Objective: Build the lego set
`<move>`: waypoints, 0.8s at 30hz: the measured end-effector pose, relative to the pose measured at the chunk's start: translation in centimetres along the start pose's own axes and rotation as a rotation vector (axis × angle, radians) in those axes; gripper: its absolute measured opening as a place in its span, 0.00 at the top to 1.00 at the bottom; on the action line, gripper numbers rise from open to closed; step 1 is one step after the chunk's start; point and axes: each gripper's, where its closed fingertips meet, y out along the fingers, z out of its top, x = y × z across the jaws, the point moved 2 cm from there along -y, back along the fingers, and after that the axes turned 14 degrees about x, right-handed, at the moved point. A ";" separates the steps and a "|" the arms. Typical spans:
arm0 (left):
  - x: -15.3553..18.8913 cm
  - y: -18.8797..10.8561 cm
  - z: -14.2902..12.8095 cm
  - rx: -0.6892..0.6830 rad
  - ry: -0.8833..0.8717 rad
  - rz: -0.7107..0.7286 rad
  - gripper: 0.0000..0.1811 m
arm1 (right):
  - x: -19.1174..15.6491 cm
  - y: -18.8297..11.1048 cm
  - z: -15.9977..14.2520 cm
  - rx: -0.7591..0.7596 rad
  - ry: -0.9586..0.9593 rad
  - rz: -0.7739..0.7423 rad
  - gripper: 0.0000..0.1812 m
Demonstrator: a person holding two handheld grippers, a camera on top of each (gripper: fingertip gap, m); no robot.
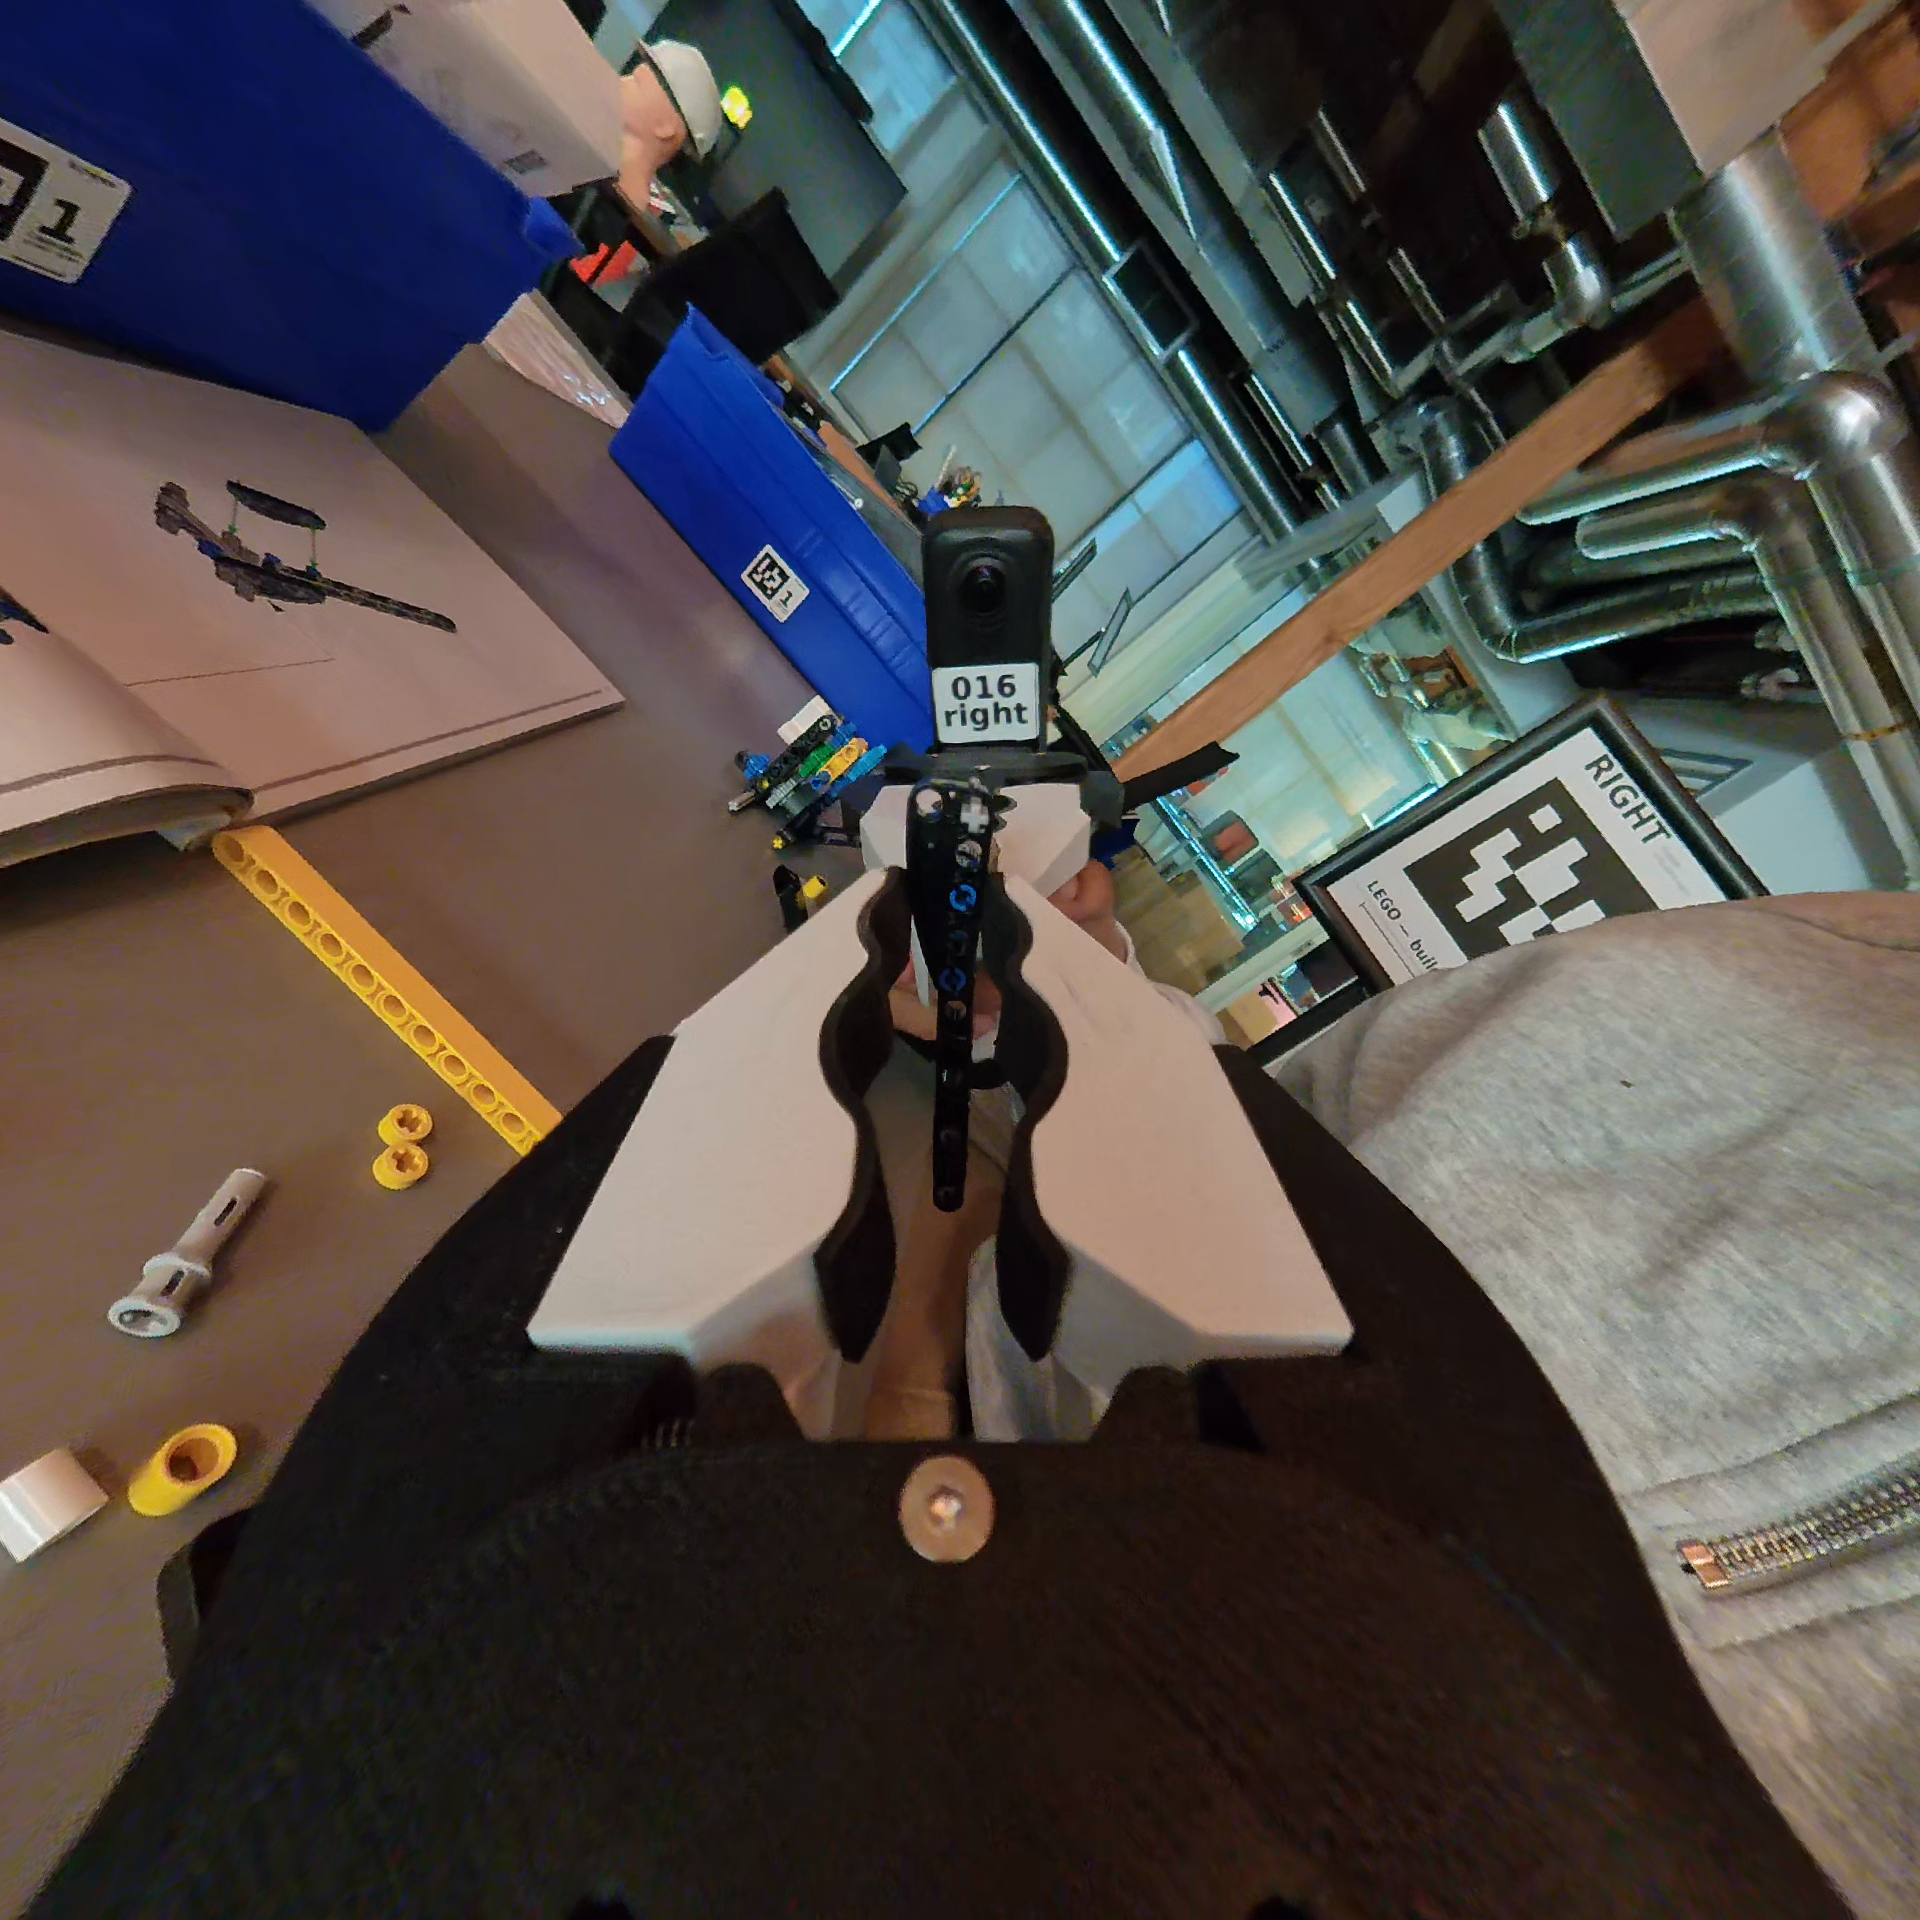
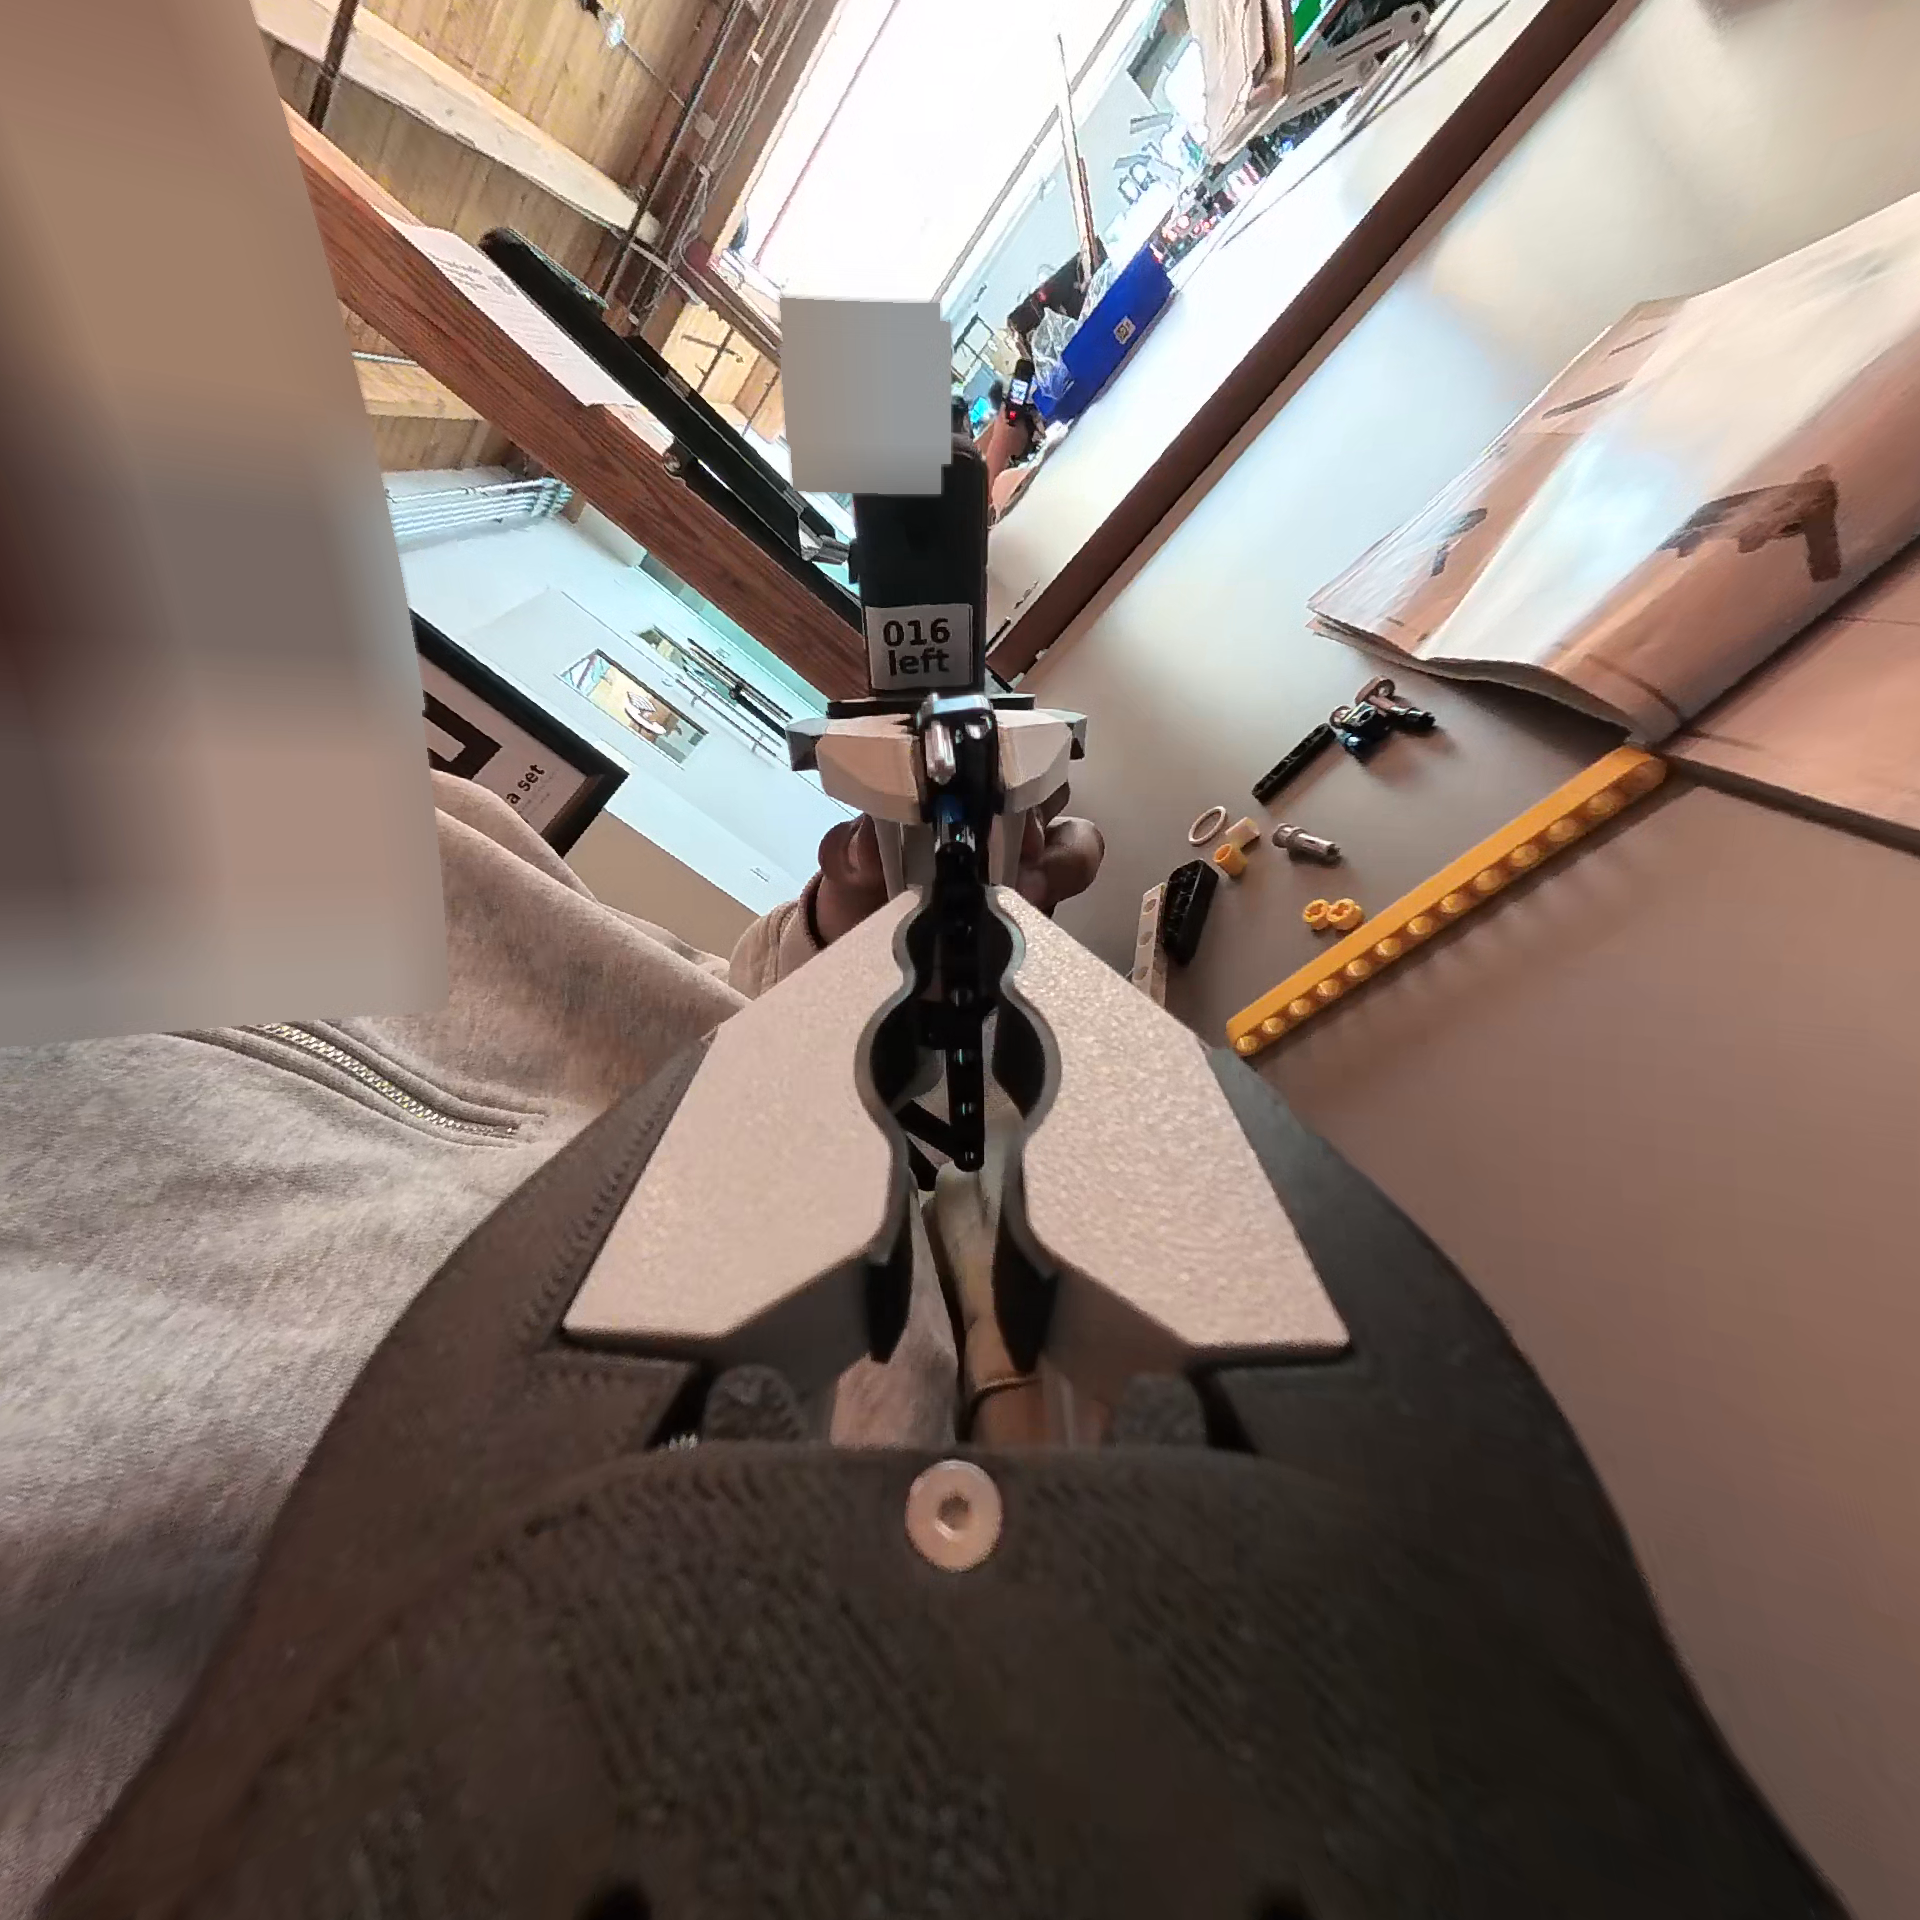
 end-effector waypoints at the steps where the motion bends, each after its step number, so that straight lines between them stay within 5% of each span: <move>1: 0.0 0.0 0.0 0.000 -0.003 0.000 0.94 | 0.0 0.0 0.0 -0.002 -0.003 -0.002 0.97; 24: 0.8 -0.2 -1.1 -0.110 -0.012 -0.051 0.94 | -0.9 -0.5 -1.0 -0.089 0.017 0.036 0.97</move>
